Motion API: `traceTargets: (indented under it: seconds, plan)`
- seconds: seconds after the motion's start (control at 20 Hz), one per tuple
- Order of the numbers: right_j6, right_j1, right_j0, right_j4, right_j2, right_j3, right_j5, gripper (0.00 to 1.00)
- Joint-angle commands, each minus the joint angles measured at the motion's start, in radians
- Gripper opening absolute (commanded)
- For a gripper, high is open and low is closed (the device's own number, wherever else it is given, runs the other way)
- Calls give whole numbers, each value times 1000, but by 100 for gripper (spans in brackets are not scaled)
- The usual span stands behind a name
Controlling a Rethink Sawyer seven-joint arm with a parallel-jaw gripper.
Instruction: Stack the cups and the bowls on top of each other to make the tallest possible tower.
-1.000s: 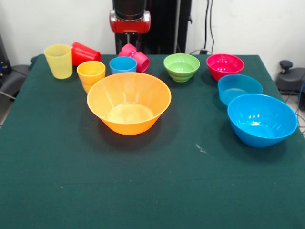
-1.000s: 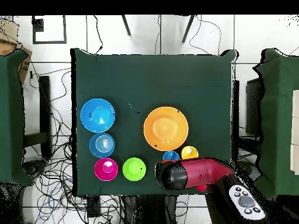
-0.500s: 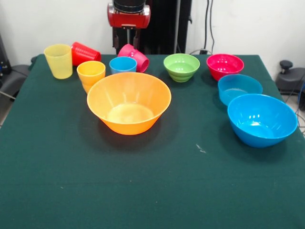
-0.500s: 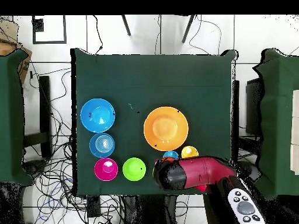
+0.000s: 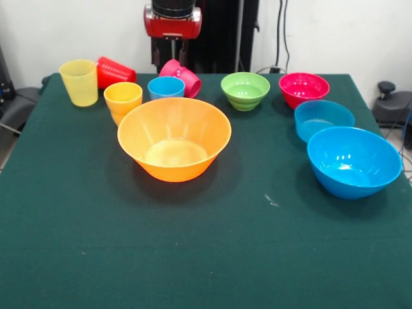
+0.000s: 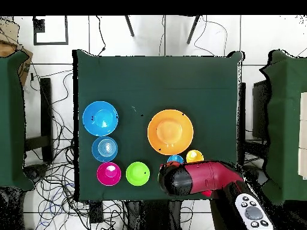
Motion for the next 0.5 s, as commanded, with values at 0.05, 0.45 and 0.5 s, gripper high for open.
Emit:
traceTargets:
  seconds: [0.05, 0.45, 0.5]
  plan:
    - [-23, 90, -5, -51, 31, 12, -11, 100]
    - [17, 144, 33, -95, -8, -30, -48, 100]
    - [17, 147, 34, -96, -9, -32, -48, 100]
